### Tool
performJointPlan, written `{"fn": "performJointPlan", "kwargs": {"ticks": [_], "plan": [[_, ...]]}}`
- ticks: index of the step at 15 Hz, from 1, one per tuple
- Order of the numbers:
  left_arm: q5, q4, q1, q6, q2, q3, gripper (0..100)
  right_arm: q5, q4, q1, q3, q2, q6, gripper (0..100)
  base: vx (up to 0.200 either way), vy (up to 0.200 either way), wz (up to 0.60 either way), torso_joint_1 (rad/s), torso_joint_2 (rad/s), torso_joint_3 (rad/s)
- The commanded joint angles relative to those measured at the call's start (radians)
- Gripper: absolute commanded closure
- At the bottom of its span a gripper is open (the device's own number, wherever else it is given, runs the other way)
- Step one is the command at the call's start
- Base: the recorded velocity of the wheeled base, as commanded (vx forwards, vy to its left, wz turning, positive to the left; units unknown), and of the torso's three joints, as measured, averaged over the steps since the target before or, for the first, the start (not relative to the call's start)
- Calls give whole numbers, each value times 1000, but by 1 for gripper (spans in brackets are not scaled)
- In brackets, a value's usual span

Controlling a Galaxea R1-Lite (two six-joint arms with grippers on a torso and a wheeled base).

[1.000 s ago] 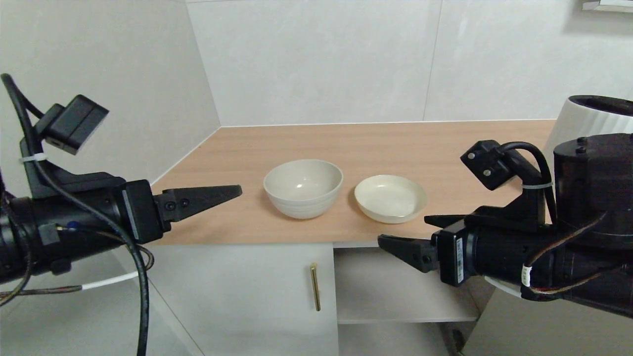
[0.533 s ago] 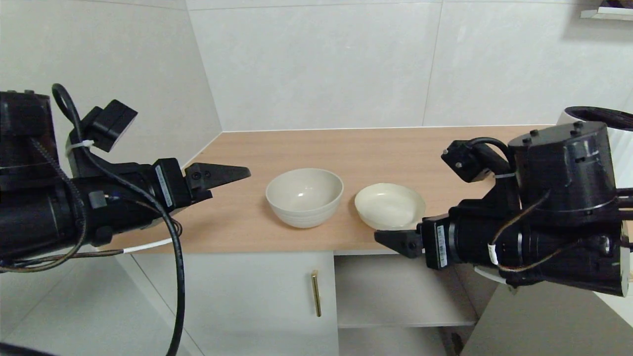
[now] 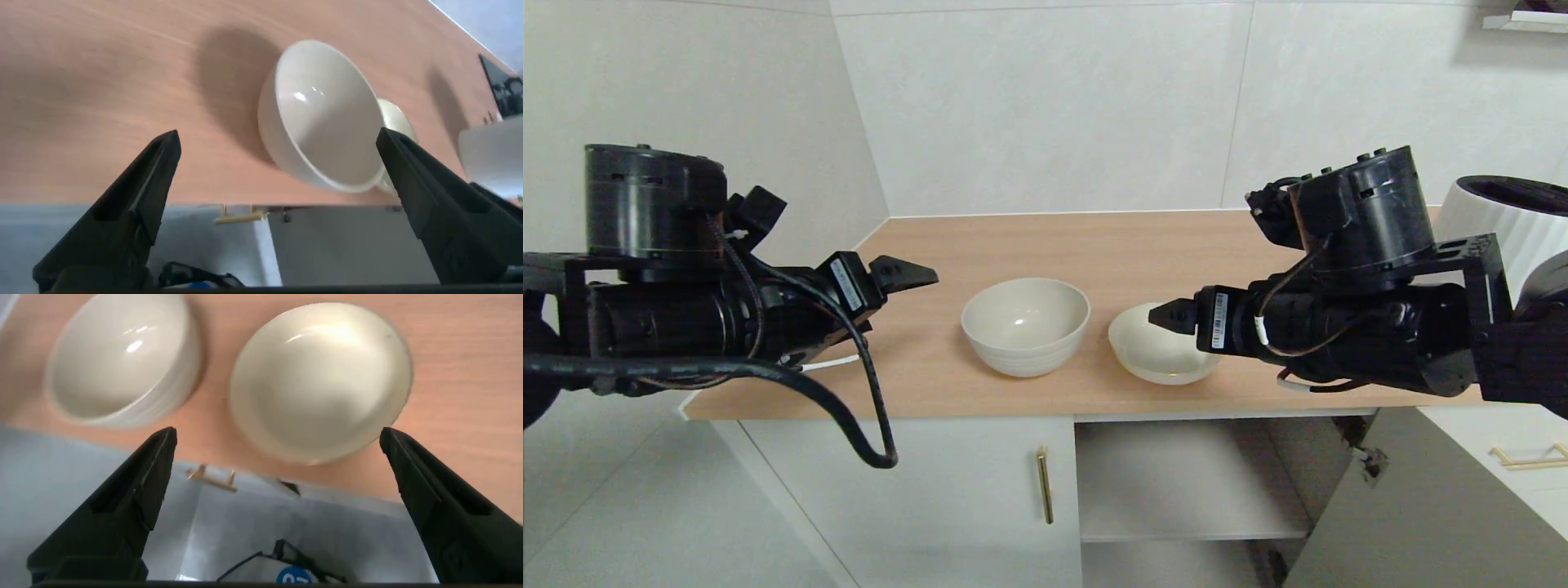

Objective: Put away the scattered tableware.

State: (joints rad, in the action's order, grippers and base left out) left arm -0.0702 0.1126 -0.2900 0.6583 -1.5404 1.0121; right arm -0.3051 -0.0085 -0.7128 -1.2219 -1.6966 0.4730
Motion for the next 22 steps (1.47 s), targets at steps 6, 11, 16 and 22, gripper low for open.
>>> {"fn": "performJointPlan", "kwargs": {"ticks": [6, 11, 16, 22], "plan": [[-2, 1, -44, 32, -104, 26, 0, -19, 1, 98, -37, -67, -1, 0, 0, 0, 0, 0, 0, 0], [-2, 1, -98, 58, -158, 23, 0, -19, 1, 98, -36, -71, -2, 0, 0, 0, 0, 0, 0, 0], [-2, 1, -113, 64, -162, 22, 100, -19, 1, 98, -36, -71, -2, 0, 0, 0, 0, 0, 0, 0], [0, 1, -113, 64, -155, 22, 100, -19, 4, 98, -36, -71, -2, 0, 0, 0, 0, 0, 0, 0]]}}
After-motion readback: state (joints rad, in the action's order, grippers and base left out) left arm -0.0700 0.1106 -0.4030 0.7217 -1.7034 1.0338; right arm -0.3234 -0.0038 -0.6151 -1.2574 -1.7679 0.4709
